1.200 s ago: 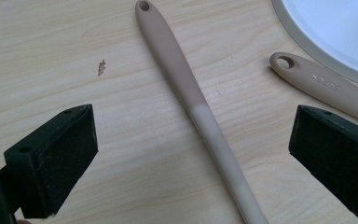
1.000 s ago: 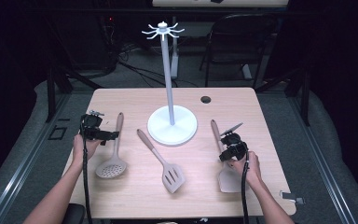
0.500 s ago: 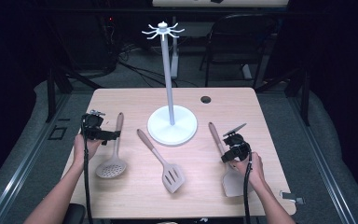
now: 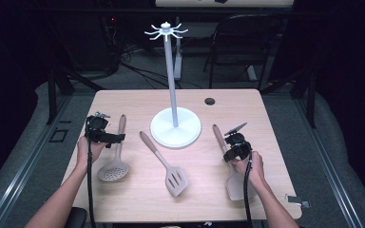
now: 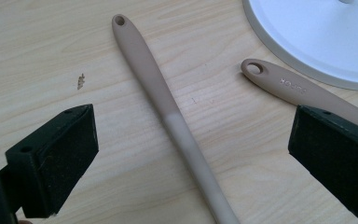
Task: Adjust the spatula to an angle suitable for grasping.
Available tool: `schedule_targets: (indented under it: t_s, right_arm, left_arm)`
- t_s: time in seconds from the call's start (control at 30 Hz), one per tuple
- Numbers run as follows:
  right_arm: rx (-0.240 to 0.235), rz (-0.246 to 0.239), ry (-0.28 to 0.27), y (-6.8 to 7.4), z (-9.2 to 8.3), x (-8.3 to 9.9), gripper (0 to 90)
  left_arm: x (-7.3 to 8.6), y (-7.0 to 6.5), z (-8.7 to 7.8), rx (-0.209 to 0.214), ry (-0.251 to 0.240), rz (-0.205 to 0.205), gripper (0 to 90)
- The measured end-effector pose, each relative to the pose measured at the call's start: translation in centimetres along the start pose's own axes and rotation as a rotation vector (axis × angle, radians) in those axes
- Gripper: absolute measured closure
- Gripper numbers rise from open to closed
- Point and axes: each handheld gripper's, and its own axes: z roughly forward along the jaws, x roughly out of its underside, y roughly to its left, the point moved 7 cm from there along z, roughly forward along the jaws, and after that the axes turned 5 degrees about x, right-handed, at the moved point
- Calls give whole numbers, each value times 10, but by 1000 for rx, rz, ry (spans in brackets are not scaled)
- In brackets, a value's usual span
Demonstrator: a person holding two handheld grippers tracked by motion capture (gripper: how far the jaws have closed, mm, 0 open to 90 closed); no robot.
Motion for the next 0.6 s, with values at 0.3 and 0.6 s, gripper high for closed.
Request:
schedule_targets:
  t_s: [0.3,0.6]
  right_arm:
    - [-53,57,-39,0,0,0,775]
    - [-31,-5,-82,4,-17,-1,787]
  left_arm:
    - [-1,-6,-1,9,-2,3,11]
    - [-2,-8,-1,7,-5,14,9]
